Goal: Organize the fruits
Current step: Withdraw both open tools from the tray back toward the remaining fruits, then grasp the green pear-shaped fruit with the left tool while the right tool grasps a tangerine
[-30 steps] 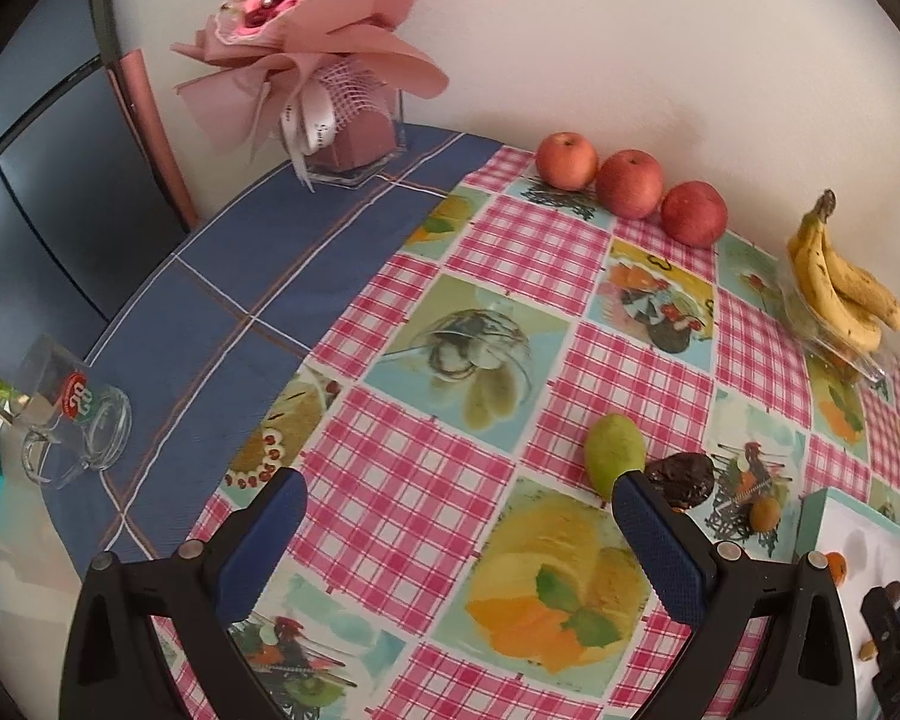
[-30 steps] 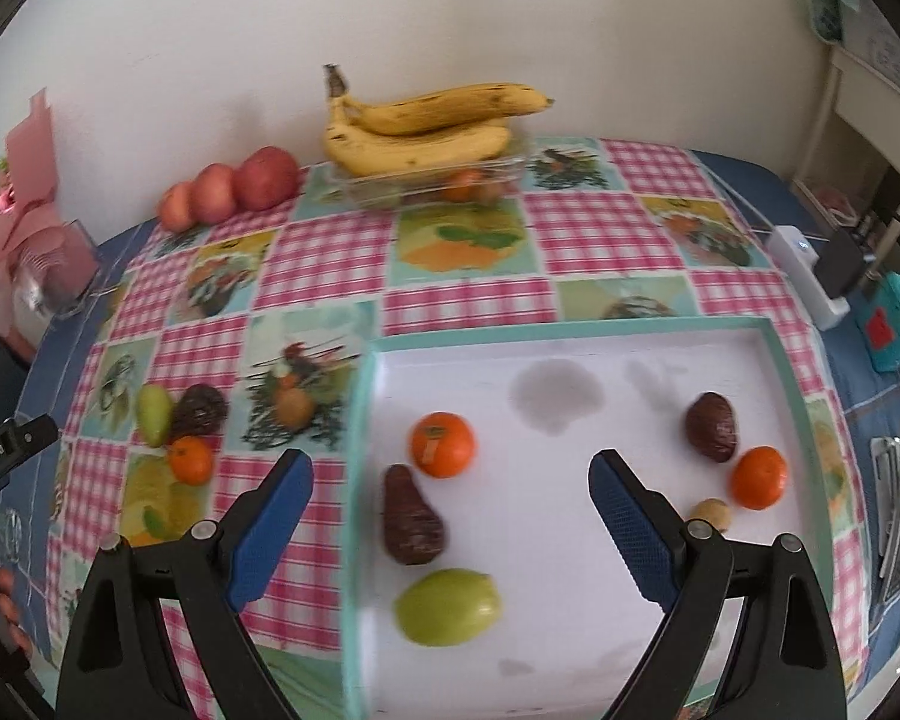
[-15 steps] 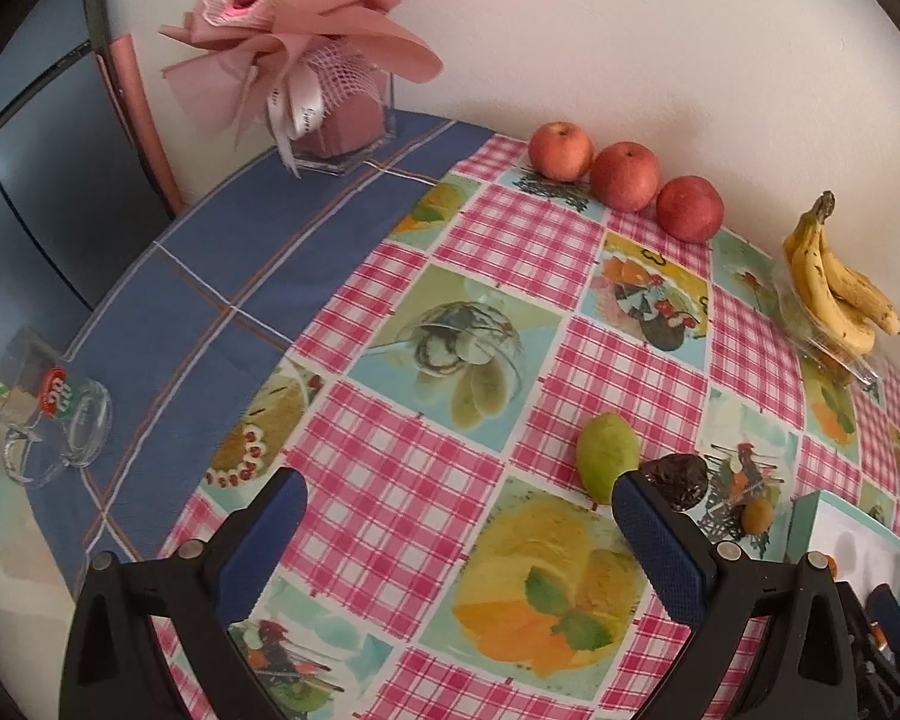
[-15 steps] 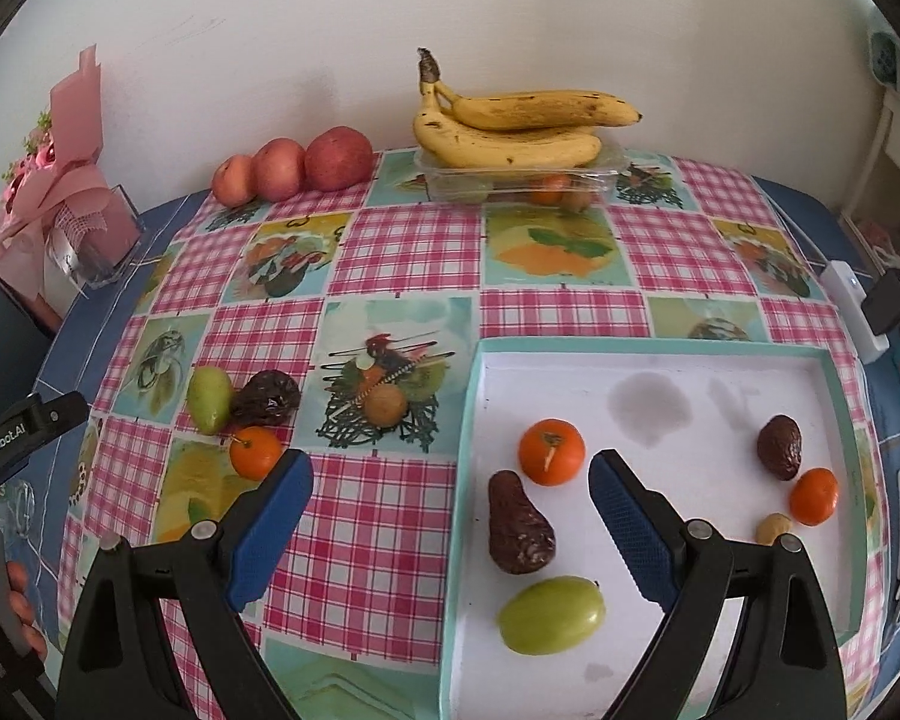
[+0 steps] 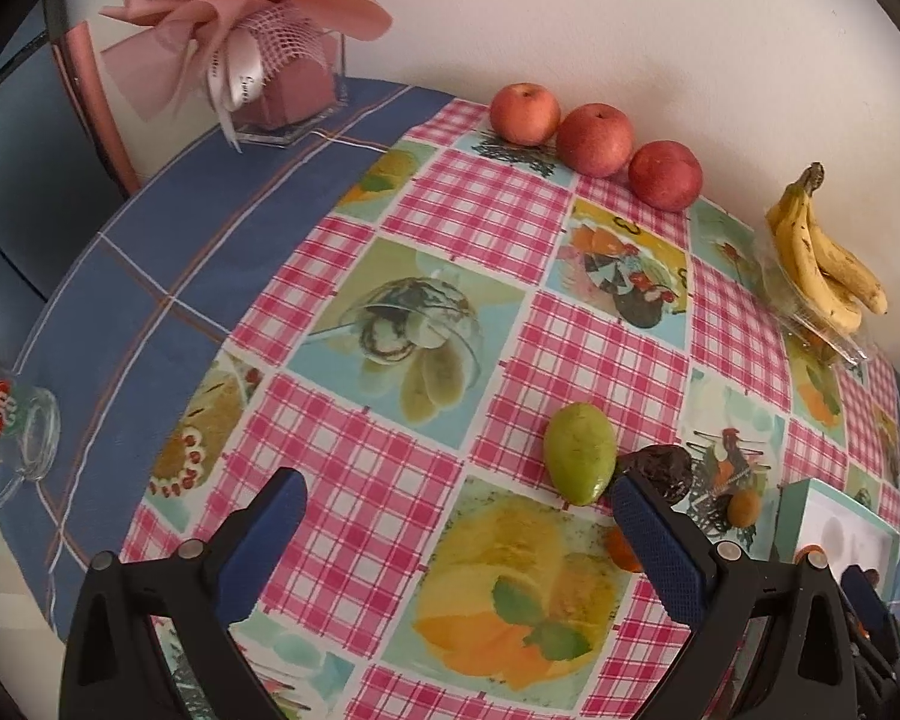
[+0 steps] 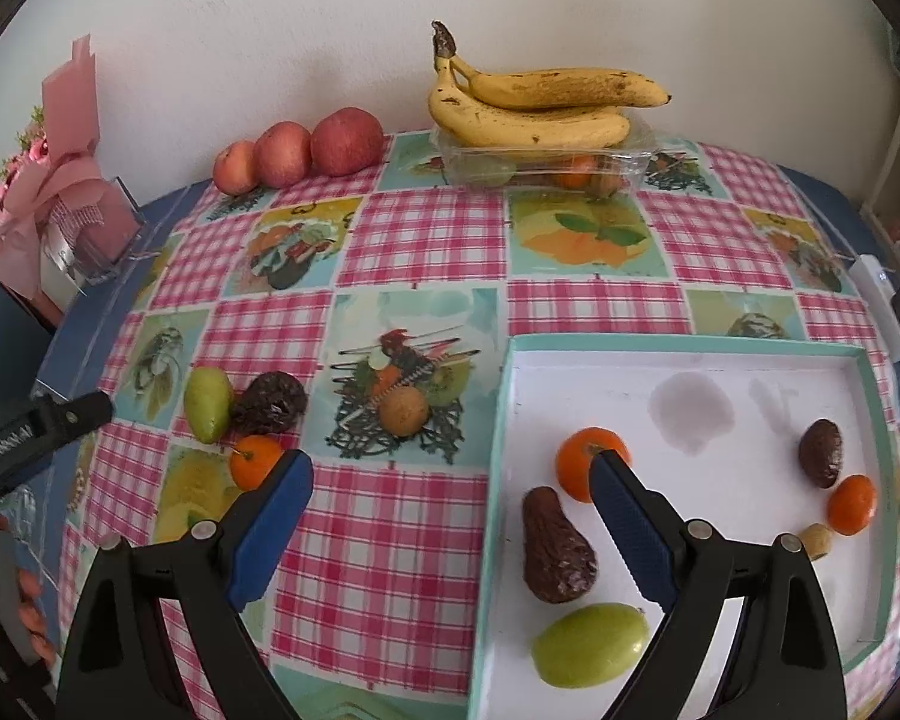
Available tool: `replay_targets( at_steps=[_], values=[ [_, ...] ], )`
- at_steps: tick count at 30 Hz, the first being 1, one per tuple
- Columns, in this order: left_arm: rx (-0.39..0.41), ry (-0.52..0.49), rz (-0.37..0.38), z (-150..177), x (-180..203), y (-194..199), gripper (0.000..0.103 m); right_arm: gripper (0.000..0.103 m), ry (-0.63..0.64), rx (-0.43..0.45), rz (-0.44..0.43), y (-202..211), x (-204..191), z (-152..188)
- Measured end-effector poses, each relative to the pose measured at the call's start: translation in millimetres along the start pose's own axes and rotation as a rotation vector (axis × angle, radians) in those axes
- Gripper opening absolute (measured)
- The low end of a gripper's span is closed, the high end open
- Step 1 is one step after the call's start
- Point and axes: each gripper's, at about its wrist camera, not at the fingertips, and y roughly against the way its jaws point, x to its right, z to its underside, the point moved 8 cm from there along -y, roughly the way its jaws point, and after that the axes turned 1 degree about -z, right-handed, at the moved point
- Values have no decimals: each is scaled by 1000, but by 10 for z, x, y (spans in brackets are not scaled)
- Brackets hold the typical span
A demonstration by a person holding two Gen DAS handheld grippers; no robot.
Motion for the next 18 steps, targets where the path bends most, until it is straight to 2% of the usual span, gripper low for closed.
replay_targets(
  at_steps=[5, 10, 18],
  values=[
    [15, 8, 7, -44, 34, -53, 103, 93, -1, 8, 4, -73, -64, -22],
    [-8, 23, 17, -52, 38, -184, 103, 93, 29, -1, -16, -182, -237, 8],
    [-10, 123, -53, -52, -377, -275, 103, 93, 107, -47, -28, -383, -608, 140]
  ],
)
